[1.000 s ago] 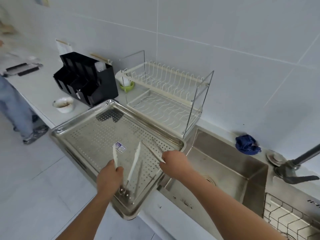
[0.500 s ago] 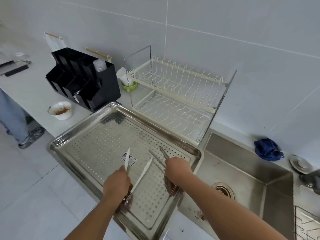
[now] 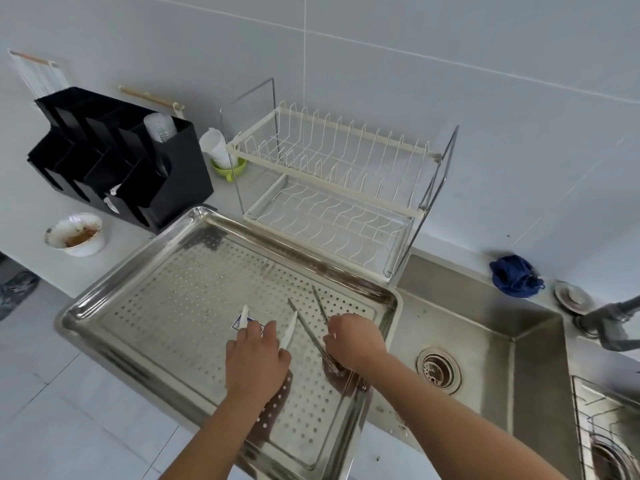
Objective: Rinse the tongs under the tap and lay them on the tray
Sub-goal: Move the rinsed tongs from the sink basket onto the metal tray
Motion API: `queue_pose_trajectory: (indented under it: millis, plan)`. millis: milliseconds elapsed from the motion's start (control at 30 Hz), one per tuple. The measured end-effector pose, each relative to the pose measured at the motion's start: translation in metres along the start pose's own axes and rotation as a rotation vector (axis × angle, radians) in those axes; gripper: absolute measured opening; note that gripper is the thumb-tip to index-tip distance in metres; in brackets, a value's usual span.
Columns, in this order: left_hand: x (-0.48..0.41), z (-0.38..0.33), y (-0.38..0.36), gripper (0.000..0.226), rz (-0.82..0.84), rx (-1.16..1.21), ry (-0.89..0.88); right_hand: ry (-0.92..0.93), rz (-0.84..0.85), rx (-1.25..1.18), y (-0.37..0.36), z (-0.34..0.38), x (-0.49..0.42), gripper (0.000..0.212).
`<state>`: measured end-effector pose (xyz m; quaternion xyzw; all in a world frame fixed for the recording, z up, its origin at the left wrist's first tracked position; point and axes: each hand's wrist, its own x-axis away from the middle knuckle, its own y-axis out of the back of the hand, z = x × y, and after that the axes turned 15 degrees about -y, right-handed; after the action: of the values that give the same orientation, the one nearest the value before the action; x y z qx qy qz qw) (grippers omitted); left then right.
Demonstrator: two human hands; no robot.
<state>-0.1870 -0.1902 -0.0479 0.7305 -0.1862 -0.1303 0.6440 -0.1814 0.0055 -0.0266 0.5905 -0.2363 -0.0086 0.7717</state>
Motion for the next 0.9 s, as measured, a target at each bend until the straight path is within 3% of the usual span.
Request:
queue_pose_trajectory:
  millis: [567,900]
  plan:
    - [0.001,-0.006,0.008,0.045,0.041,0.015,-0.129,-0.122,-0.079,-0.095,-0.001,-0.012,0.029,0.024]
    - [-0.011,-0.023,0.024,0.059,-0.004,-0.021,-0.263,-0.146,-0.189,-0.168,0.007,-0.024,0.050,0.029]
